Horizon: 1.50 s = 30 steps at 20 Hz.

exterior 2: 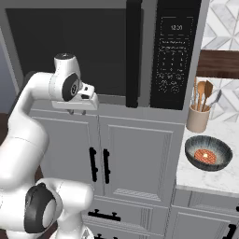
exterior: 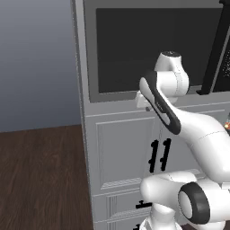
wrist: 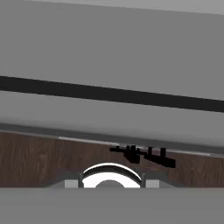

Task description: Open the microwave, place the bowl with waffle inside the microwave, then close the microwave door and turn it on.

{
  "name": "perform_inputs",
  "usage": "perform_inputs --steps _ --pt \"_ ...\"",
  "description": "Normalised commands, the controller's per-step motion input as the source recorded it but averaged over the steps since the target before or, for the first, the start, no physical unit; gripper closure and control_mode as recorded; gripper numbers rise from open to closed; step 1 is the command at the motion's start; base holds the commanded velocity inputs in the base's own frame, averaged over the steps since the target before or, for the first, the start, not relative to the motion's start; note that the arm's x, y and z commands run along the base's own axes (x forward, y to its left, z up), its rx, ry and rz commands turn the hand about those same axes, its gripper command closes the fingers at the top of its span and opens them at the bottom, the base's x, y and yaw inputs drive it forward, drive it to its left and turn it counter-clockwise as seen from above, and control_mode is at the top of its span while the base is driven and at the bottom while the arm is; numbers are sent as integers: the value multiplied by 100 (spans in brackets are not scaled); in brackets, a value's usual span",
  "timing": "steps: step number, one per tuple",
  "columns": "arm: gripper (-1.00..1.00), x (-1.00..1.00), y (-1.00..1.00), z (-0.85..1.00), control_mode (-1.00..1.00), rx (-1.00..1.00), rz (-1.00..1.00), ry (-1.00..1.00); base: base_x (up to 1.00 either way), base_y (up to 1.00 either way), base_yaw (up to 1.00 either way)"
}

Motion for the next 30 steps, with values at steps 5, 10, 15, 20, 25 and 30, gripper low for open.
perform_inputs --steps 5,10,15,20,25,30 --pt "-100 -16 -30 17 -100 0 0 -10 0 0 0" --pt "-100 -87 -73 67 -100 0 0 -51 0 0 0" --pt "-100 -20 -62 2 -100 5 0 -2 0 0 0" --pt "-100 -25 -83 25 -100 23 0 -9 0 0 0" --pt "-100 -8 -82 56 -100 12 -1 -16 0 0 0" --pt "-100 9 -37 68 -100 2 -6 -21 0 0 0"
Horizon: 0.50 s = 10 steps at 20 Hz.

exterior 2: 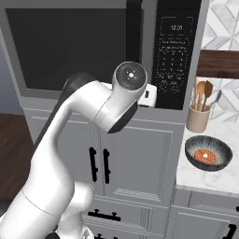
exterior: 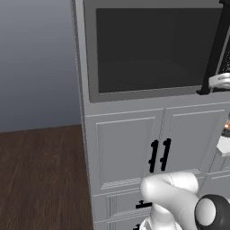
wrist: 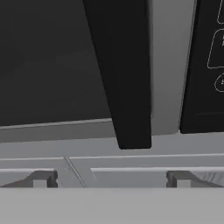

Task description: Open the microwave, place the bowl with waffle inside the microwave, then close the microwave door and turn it on.

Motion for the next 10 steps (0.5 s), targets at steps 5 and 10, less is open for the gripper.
perform_inputs --steps 5,10 --pt "-100 37 0 20 -100 0 -4 -2 0 0 0" --pt "-100 20 -17 6 -100 4 -1 1 0 0 0"
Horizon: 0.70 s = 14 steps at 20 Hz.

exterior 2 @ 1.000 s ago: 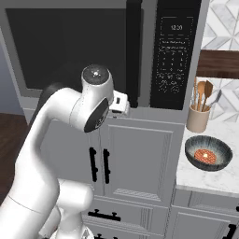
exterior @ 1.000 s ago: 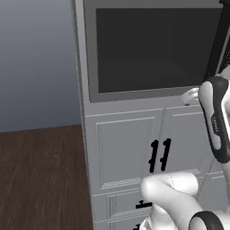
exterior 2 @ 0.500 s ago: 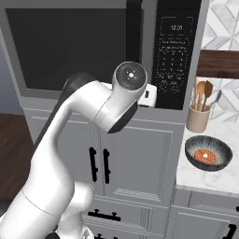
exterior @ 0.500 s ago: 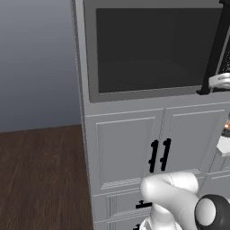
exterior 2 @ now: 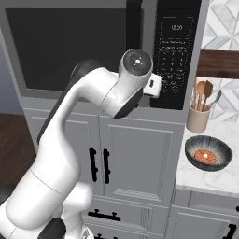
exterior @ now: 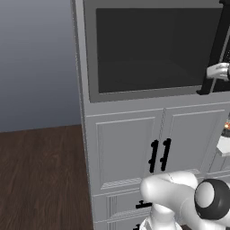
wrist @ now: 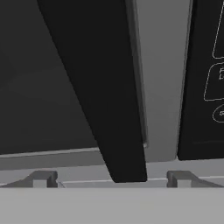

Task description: Open the microwave, place the bowl with waffle inside the microwave, then close the microwave door and turn it on.

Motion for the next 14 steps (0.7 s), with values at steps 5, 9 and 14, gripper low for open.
perform_inputs --steps 5,9,14 --pt "-100 17 -16 19 -100 3 -2 -13 0 0 0" --pt "-100 18 -1 32 -100 1 -2 -19 0 0 0" --pt "-100 27 0 26 -100 0 -2 -5 0 0 0"
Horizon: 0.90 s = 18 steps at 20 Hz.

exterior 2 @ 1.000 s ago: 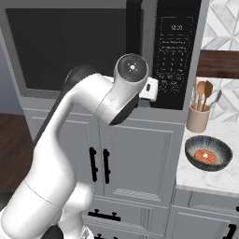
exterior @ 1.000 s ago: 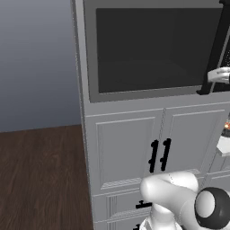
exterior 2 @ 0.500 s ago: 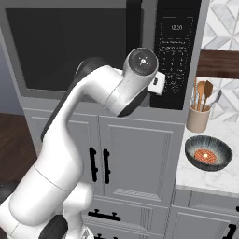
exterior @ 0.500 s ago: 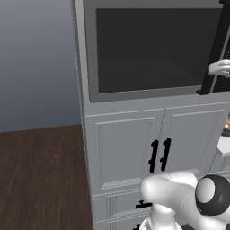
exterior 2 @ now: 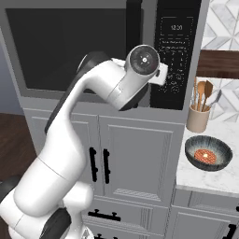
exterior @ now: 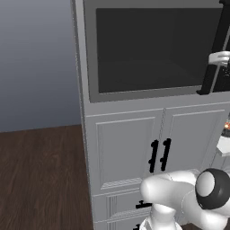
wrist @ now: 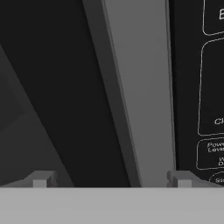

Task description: Open the microwave, place the bowl with waffle inside the microwave, then close the microwave door and turn it on.

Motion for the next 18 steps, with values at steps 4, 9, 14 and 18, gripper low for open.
perform_inputs --steps 4,9,14,18 --pt "-100 48 0 5 -100 0 -1 0 0 0 0" --pt "-100 39 1 0 -100 0 0 -3 0 0 0" --pt "-100 15 7 0 -100 0 0 -12 0 0 0" --pt "-100 44 2 -5 -100 1 0 -9 0 0 0"
